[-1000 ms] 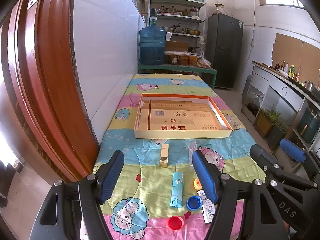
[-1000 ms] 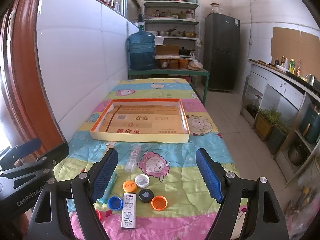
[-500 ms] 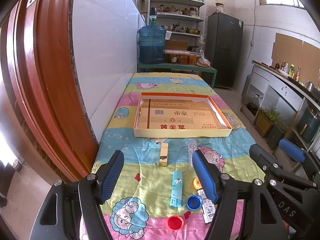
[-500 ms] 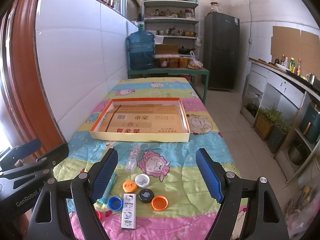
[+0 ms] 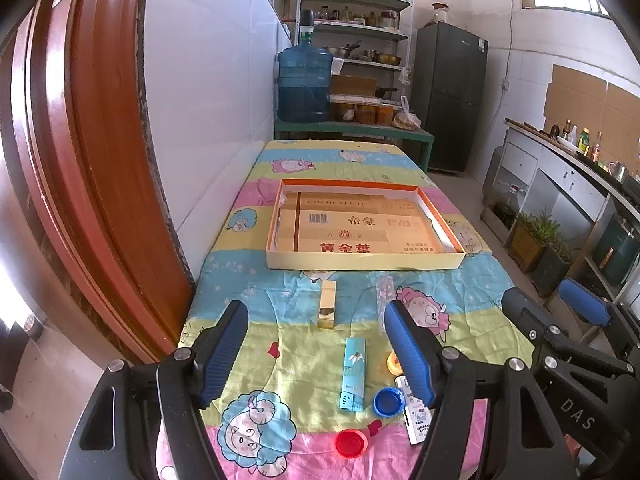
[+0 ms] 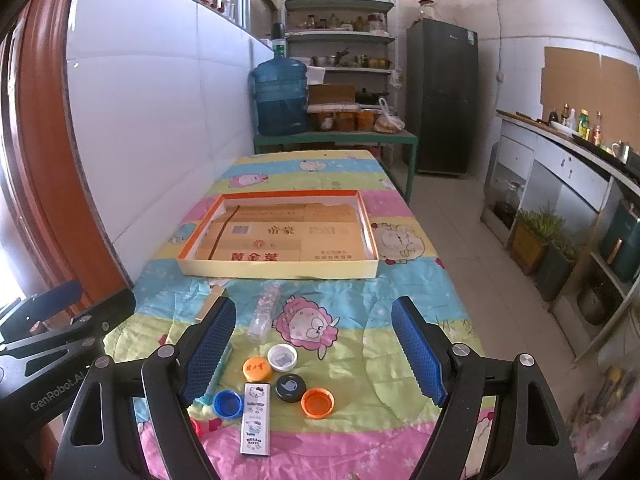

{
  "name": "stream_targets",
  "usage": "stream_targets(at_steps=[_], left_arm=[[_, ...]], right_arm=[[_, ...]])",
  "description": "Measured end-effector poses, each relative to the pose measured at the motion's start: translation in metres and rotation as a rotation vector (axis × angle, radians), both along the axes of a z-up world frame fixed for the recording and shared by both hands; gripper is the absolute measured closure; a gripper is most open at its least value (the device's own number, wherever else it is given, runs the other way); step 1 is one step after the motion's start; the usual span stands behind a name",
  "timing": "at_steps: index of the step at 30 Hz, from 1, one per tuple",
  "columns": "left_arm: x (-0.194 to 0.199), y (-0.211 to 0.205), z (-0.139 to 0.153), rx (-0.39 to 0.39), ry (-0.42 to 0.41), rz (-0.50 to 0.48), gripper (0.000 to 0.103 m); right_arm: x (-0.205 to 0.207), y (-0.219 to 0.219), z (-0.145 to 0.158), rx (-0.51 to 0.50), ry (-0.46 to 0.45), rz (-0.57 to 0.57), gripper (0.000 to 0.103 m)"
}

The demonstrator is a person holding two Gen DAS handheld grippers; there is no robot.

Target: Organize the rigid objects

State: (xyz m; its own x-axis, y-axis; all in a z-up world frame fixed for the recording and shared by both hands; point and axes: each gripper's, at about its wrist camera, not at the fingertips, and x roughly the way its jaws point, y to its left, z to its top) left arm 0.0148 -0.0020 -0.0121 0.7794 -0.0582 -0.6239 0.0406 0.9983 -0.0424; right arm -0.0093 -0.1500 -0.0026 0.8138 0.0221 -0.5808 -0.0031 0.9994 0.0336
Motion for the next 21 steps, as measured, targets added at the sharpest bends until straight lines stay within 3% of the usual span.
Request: stream_targets(at_steps=[12, 21], left_arm=[[0.006, 0.004, -0.011, -0.017, 0.024, -0.015, 0.032], [-0.001, 0.008, -0.057, -0.026, 0.075, -0.091, 0.032]], right_arm=[[-0.001, -0.008, -0.010, 0.000, 0.013, -0.014, 0.022], [-0.004, -0.019, -0.041, 0.021, 0.066, -0.016, 0.022]])
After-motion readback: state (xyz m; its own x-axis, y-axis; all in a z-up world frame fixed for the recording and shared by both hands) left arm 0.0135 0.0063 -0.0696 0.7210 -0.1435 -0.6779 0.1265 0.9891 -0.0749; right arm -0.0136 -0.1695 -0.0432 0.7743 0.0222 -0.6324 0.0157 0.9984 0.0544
